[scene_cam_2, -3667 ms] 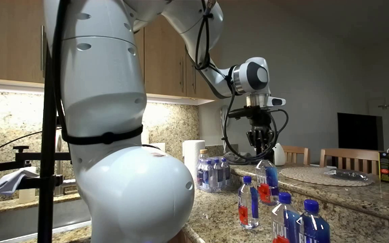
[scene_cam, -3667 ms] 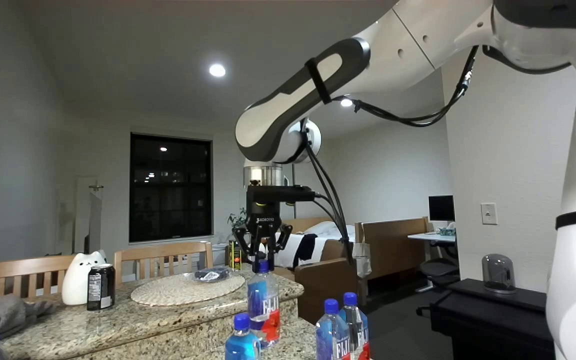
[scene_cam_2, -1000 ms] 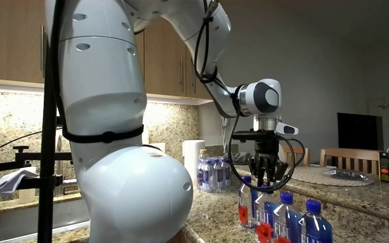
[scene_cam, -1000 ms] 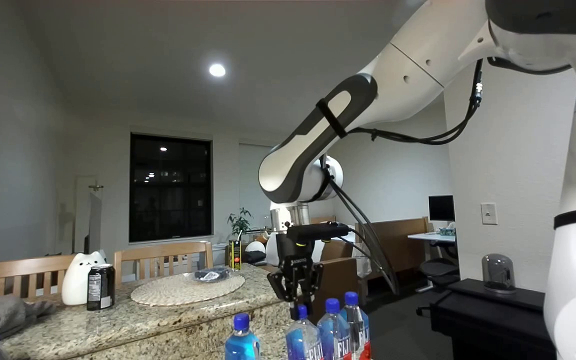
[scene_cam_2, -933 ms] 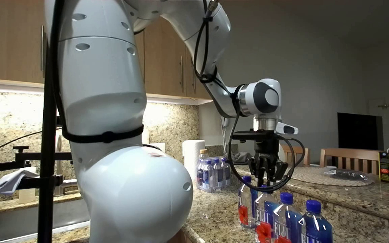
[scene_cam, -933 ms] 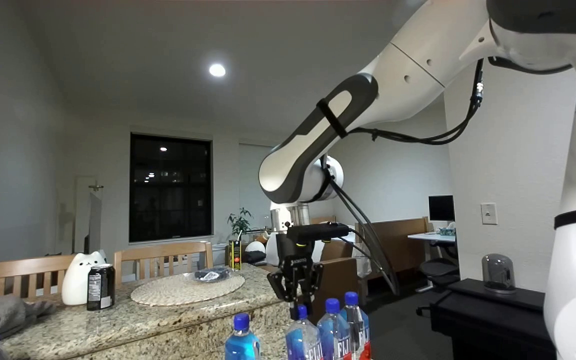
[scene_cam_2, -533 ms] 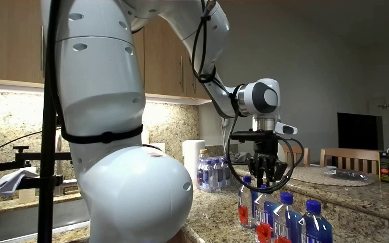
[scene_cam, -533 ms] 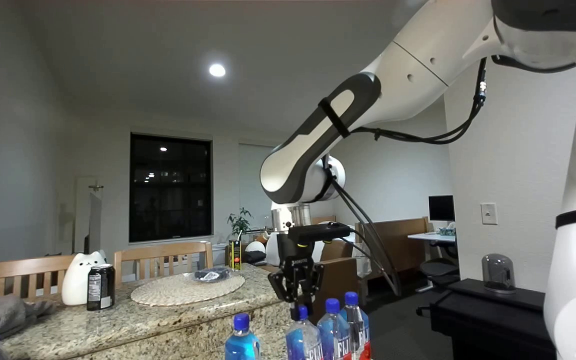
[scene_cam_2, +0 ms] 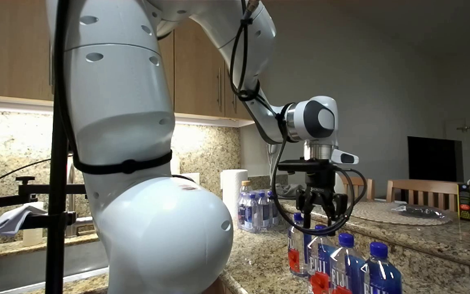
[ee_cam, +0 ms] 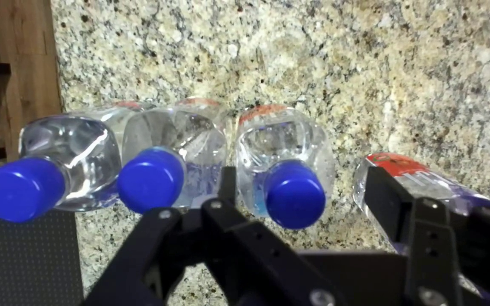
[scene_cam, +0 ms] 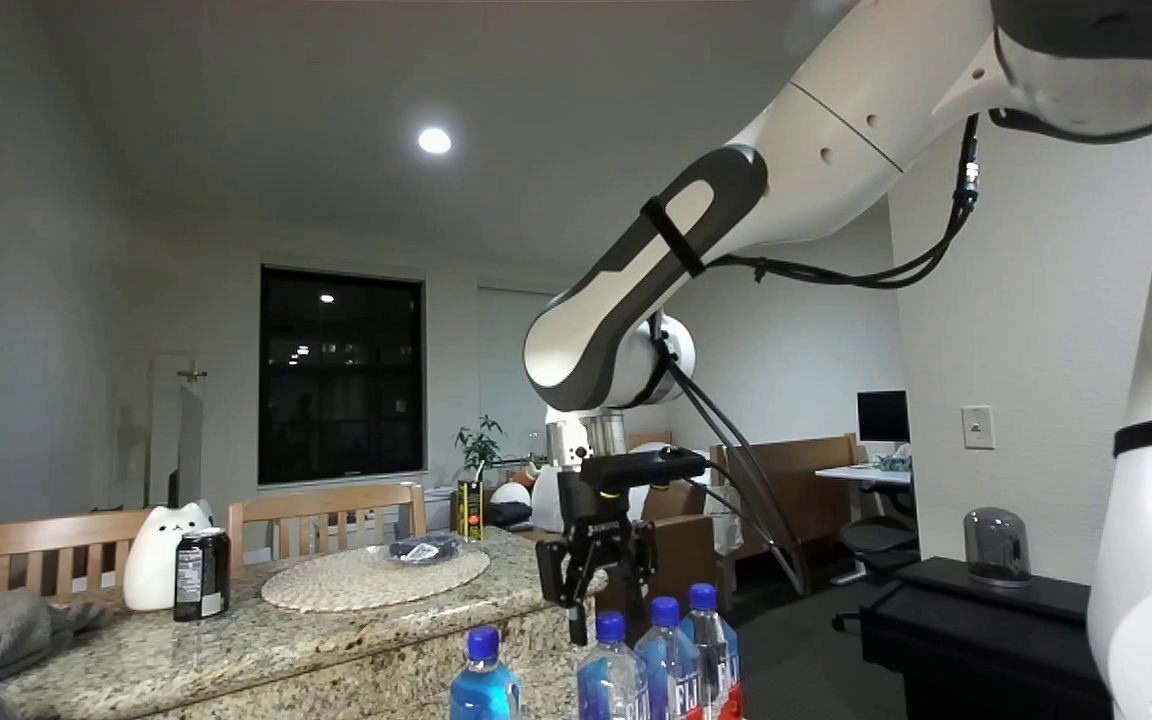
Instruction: Put the bottles in a straight line
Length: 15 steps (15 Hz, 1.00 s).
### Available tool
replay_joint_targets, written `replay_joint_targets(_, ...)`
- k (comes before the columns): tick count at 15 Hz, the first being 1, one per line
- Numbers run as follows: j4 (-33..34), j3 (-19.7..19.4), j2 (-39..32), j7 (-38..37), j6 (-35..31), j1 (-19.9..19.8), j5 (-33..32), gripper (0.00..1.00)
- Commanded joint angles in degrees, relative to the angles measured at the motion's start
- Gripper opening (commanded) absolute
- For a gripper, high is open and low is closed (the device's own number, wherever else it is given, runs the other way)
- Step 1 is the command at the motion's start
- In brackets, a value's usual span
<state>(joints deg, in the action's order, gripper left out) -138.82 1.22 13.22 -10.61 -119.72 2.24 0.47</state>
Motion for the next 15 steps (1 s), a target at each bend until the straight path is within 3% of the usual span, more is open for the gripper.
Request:
replay_joint_targets(1, -0.9, 0.7, 1.5, -0.6, -1.4, -0.7, -0.4, 1.0)
replay_joint_targets(9, 4.4, 1.5, 0.7, 2.0, -7.5, 1.0, 3.6, 1.0)
replay_joint_targets(15, 8.1, 2.1, -0.4, 4.3, -5.4, 3.3, 9.0, 1.0)
